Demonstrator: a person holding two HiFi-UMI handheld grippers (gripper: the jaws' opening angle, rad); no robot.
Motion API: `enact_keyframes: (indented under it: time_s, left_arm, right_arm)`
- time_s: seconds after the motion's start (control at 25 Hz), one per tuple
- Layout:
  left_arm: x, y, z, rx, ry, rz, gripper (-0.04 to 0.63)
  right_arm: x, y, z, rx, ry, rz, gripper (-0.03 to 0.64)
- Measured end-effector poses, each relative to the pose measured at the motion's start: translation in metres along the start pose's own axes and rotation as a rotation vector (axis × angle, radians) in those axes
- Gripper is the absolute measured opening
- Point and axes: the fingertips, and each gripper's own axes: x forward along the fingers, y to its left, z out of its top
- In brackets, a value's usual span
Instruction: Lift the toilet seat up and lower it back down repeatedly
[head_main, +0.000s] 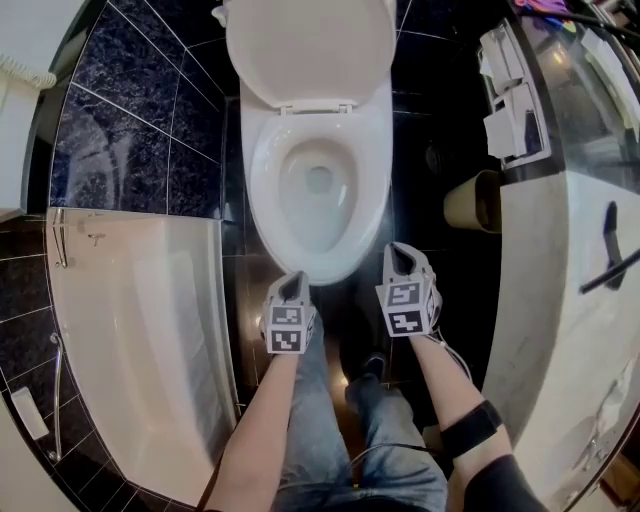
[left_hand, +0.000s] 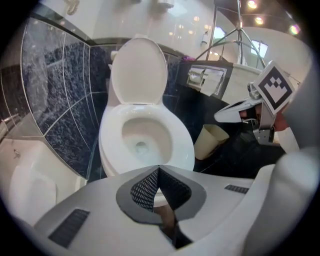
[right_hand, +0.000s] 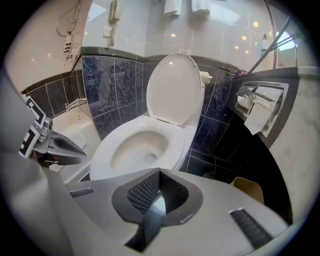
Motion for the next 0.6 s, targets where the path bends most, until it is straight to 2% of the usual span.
enact_keyframes:
  time_s: [0.24, 0.6]
  left_arm:
    - [-0.072, -0.002, 0.078, 0.014, -0.083, 0.045, -0.011]
    - [-0.226, -0.038, 0.247, 0.055, -0.271, 0.042, -0.011]
  right_arm:
    - [-0.066, -0.004, 0.068, 0.029, -0.053, 0.026, 0.018]
    - [-0.207, -0.004, 0.221, 0.035, -0.22, 0.085, 0.018]
